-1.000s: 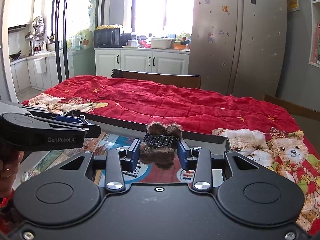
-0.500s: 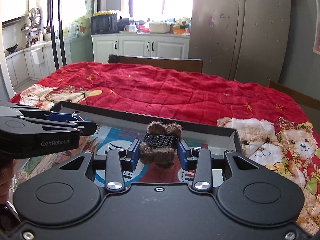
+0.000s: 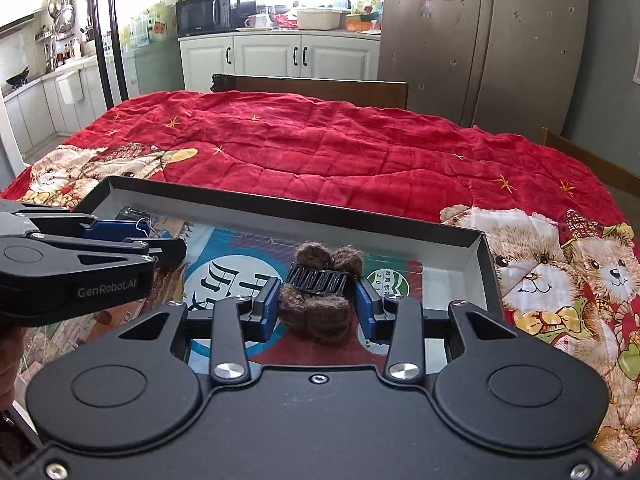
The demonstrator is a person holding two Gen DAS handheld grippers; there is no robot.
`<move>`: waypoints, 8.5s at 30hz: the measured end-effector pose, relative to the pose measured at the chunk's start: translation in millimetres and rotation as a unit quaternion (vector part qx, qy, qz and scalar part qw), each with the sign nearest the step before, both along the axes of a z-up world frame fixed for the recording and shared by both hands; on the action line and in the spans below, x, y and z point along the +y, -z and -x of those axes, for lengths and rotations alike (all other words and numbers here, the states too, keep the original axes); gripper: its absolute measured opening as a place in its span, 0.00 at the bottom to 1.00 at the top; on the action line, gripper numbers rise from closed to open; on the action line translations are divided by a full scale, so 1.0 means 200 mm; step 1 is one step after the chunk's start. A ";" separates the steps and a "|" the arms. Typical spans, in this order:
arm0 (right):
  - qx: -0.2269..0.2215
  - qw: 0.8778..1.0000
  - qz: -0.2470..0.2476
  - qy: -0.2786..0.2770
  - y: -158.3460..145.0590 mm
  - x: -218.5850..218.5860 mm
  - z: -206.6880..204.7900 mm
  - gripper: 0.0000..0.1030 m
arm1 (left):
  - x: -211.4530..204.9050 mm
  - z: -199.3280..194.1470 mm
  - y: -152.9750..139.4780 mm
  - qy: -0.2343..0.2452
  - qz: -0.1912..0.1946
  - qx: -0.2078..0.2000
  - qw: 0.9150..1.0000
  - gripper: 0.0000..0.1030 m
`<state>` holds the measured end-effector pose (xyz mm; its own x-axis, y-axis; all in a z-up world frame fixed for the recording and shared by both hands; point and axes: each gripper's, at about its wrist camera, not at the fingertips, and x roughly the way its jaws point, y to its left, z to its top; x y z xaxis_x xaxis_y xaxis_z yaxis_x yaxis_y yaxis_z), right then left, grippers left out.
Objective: Organize objects
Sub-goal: 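Open the left tool dropping the binder clip into the box while the right tool releases the fuzzy clip there, then move the left tool toward the black lace scrunchie while the right tool approaches a tan paper pyramid, then grasp the black lace-trimmed scrunchie with the left tool while the right tool grasps the tan paper pyramid, then carry the scrunchie with the left tool while the right tool carries the pyramid over the black box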
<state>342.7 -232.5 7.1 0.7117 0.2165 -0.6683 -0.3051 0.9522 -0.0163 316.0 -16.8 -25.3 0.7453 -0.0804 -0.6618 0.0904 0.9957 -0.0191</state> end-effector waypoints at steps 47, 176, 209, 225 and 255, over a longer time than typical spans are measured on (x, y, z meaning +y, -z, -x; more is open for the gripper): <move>-0.035 0.999 -0.014 0.007 -0.07 -0.06 0.10 0.47 | 0.00 0.14 -0.13 0.001 -0.001 -0.049 0.999 0.68; -0.043 0.995 -0.039 -0.080 0.07 -0.31 1.38 0.44 | -0.07 1.20 0.03 0.174 0.034 -0.024 0.984 0.30; -0.039 0.995 -0.038 -0.084 0.07 -0.31 1.38 0.41 | -0.02 1.19 0.02 0.154 0.044 -0.030 0.987 0.26; -0.039 0.995 -0.043 -0.084 0.07 -0.30 1.38 0.36 | -0.07 1.20 0.05 0.165 0.009 -0.036 0.986 0.17; -0.093 0.991 -0.044 -0.088 -0.10 -0.33 1.45 0.34 | -0.05 1.29 -0.10 0.168 0.020 -0.074 0.983 0.17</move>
